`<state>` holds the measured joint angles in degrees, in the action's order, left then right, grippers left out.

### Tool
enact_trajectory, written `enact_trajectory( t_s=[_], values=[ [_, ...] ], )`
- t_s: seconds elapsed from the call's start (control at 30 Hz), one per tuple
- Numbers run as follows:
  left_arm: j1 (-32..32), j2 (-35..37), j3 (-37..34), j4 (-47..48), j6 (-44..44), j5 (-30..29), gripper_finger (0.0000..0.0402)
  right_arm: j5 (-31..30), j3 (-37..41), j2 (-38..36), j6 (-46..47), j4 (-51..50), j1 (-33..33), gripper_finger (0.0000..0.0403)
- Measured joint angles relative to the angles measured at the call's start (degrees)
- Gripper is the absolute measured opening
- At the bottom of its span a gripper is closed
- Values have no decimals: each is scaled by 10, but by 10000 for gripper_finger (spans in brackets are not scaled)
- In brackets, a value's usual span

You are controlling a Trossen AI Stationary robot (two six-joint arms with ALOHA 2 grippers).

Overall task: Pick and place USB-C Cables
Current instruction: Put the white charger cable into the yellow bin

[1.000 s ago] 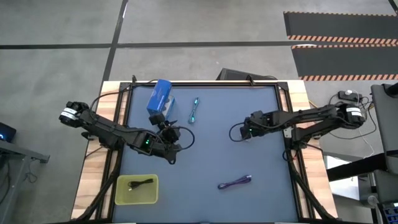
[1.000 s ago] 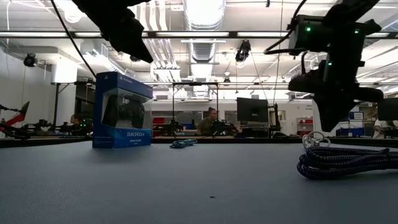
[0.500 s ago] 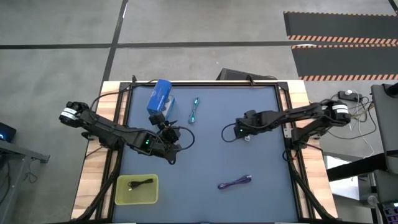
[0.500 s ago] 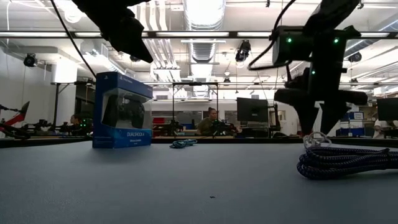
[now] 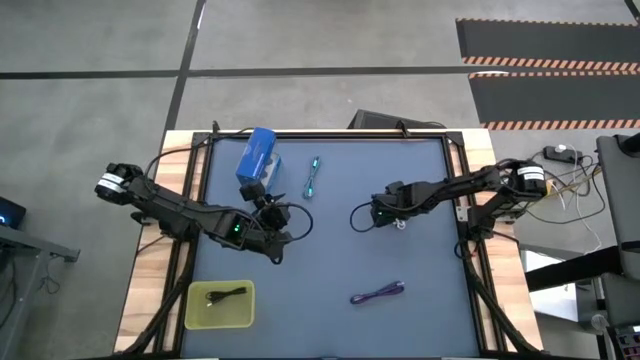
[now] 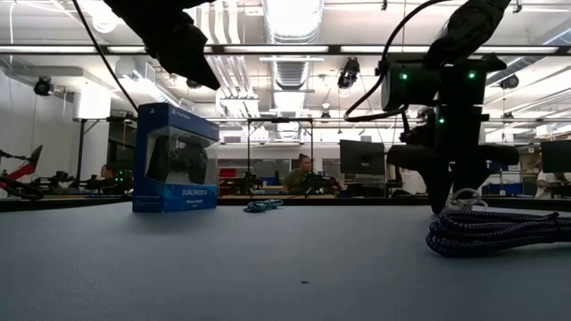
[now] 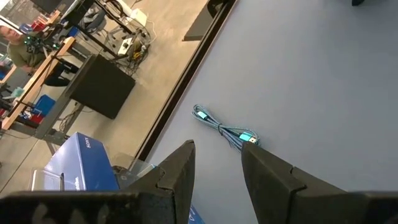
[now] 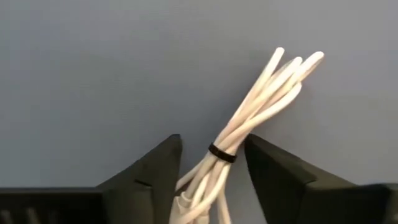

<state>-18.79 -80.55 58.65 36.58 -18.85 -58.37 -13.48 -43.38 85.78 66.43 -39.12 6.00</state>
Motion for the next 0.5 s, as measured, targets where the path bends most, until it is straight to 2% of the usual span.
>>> enact_trajectory(
  t_s=[0.27, 0.5],
  values=[
    [0, 0, 0, -1, 0, 0, 116, 5, 2, -13, -6, 15, -1, 30],
    [-1, 0, 0, -1, 2, 1, 116, 8, 5, -44, -57, 7, -1, 37]
  ],
)
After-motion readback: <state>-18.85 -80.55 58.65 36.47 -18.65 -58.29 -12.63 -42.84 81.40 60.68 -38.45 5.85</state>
